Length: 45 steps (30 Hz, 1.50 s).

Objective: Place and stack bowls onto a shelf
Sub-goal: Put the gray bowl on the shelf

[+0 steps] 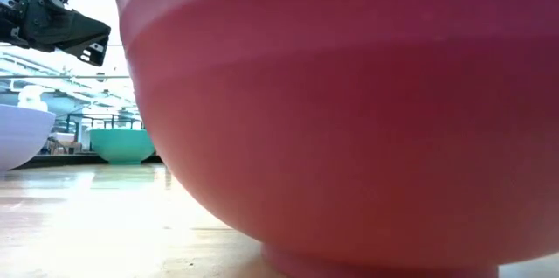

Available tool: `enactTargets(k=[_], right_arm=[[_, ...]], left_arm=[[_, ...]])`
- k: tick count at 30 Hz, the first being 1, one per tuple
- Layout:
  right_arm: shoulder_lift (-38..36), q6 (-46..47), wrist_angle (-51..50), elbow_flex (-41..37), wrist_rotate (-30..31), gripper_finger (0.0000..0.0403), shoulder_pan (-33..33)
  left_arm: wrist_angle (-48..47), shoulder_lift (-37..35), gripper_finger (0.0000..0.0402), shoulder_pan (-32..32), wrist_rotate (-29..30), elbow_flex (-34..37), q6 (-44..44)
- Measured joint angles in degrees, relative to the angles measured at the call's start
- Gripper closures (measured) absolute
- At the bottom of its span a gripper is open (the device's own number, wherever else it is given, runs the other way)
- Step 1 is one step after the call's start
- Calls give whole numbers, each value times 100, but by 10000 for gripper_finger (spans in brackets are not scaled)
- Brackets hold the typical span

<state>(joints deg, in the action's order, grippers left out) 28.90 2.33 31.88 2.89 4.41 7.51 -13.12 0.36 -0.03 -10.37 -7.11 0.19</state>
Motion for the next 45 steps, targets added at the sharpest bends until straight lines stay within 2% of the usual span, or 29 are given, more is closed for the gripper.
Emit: enactTargets(k=[7, 14, 21, 27, 30, 34, 39, 42, 45], right_arm=[[0, -44, 0, 0, 2, 403, -1], [-2, -151, 290, 0, 2, 403, 2], [-4, -219, 1244, 5, -7, 403, -1], [-1, -247, 1057, 125, -16, 403, -1], [-4, -123, 666, 312, -18, 403, -1], [-4, -118, -615, 852, -20, 403, -1], [-4, -307, -2690, 1810, -21, 403, -1], [-6, -515, -3364, 2243, -20, 403, -1], [-24, -780, -3597, 2519, -16, 403, -1]], left_arm=[[6, 0, 360, 0, 5, 0, 7], [334, 2, 360, 0, 850, 0, -334], [902, 2, 360, 0, 955, -2, -435], [878, 2, 360, 1, 1479, -2, -552], [784, 16, 360, 0, 1650, -83, -569], [517, 320, 360, 2, 1762, -525, -474], [-497, 1146, 360, 1, 1953, -1498, -433], [-849, 1731, 360, 0, 1952, -2083, -449], [-550, 2160, 360, 0, 1868, -2616, -840]])
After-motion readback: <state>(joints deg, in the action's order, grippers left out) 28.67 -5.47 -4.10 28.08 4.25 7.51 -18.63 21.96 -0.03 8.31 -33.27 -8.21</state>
